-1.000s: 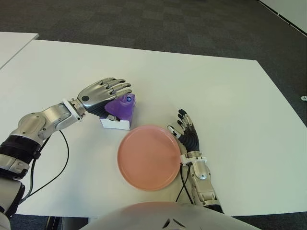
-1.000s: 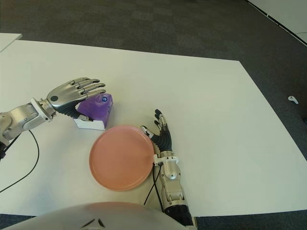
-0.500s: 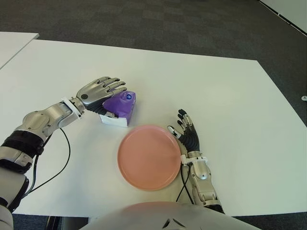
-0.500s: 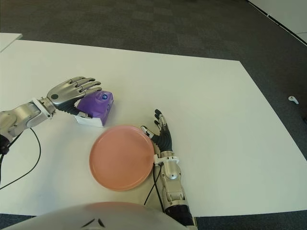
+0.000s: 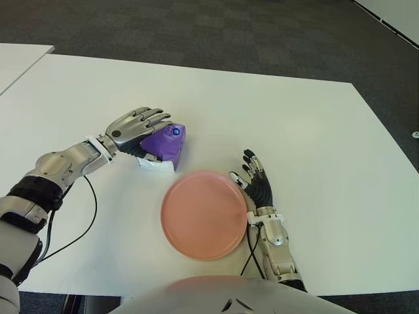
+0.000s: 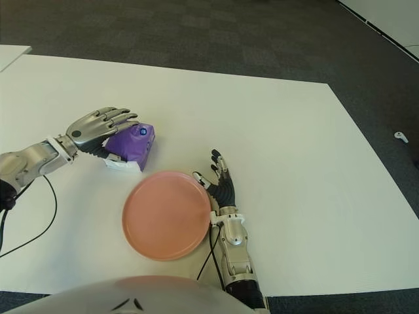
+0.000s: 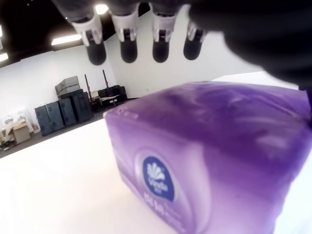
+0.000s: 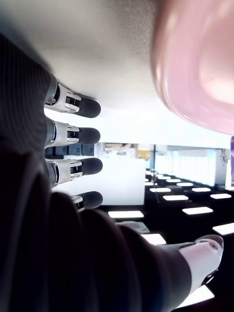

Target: Put the tissue paper into the plate.

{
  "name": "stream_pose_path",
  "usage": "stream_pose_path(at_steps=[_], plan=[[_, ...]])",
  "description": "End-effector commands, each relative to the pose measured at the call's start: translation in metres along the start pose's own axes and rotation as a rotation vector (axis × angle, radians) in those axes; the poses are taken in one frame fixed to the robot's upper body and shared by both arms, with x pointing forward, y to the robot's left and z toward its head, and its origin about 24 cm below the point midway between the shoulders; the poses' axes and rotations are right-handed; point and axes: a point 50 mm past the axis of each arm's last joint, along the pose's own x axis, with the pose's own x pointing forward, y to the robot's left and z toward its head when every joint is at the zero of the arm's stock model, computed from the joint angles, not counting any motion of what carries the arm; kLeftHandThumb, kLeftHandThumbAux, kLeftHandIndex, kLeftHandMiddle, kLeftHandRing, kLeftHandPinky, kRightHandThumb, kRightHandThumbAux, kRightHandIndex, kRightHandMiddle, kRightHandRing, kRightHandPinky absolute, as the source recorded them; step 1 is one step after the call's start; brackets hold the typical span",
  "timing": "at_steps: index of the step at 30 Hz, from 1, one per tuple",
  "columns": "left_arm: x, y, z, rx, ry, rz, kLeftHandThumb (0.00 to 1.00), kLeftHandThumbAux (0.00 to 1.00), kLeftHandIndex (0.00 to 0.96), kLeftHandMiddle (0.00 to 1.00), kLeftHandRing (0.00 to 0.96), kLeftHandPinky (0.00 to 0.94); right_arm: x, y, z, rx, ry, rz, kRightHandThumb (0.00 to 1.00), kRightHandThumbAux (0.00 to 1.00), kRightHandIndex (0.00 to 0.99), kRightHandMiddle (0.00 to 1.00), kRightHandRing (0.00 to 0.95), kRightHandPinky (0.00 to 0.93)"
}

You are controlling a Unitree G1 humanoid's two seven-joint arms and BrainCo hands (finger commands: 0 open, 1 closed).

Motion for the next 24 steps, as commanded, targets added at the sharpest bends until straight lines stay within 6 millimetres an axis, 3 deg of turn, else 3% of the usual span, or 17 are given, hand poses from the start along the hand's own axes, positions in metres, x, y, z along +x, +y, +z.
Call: stream_pose_path(at_steps=[1, 14, 18, 24], plan=[[-0.006, -0.013, 0.005, -0.002, -0.023, -0.071, 0.004, 0.35, 0.0, 0.0, 0.0, 0.0, -0.021, -0.003, -0.031, 0.01, 0.185, -0.009, 0.0, 0.683, 0.0, 0.0, 0.0, 0.0], [-0.013, -0.015, 0.008, -0.045, -0.042, -0.083, 0.031, 0.359, 0.0, 0.0, 0.0, 0.0, -0.022, -0.004, -0.03, 0.011, 0.198, 0.001, 0.0, 0.682, 0.0, 0.0, 0.0, 0.0], [-0.017, -0.01, 0.008, -0.056, -0.052, -0.079, 0.038, 0.362, 0.0, 0.0, 0.0, 0.0, -0.023, -0.004, -0.03, 0.012, 0.205, 0.004, 0.0, 0.688, 0.0, 0.0, 0.0, 0.0], [-0.024, 0.014, 0.007, -0.086, -0.066, -0.061, 0.041, 0.369, 0.0, 0.0, 0.0, 0.0, -0.023, -0.003, -0.03, 0.011, 0.204, 0.005, 0.0, 0.694, 0.0, 0.0, 0.0, 0.0]])
